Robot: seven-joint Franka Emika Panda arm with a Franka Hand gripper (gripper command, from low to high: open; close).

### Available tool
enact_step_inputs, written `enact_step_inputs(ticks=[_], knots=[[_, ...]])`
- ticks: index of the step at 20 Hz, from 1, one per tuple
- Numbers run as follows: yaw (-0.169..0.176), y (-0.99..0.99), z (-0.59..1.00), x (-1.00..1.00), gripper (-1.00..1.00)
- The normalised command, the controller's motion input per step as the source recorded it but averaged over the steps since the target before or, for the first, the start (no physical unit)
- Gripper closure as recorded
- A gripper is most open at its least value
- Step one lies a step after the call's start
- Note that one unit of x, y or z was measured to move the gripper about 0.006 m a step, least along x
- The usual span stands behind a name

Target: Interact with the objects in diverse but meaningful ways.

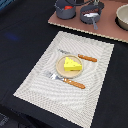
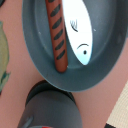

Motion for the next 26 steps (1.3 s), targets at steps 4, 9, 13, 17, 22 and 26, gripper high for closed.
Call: enact_step_inputs(ticks=[4, 9, 13, 17, 22, 26], knots=[[-0.02, -0.87, 0.13, 0.32, -1.0], [-0.022, -0.84, 0.11, 0.27, -1.0], [-0.029, -0.87, 0.18, 0.14, -1.0], [-0.032, -0.88, 0.23, 0.08, -1.0], [-0.009, -0.69, 0.13, 0.06, -1.0], [0.0, -0.62, 0.12, 0.03, -1.0]])
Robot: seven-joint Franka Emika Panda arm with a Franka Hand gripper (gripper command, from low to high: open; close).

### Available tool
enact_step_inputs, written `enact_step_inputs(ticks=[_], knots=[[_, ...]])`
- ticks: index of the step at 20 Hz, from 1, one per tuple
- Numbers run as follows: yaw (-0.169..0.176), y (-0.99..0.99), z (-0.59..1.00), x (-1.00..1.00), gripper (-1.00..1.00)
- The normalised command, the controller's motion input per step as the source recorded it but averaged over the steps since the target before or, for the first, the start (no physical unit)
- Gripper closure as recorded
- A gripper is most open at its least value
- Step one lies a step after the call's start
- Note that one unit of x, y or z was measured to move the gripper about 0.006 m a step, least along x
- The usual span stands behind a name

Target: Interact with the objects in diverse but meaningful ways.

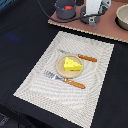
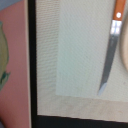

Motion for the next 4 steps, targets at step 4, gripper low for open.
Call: enact_step_inputs(ticks=[4], knots=[[0.005, -0.47, 0.05, 0.0, -1.0]])
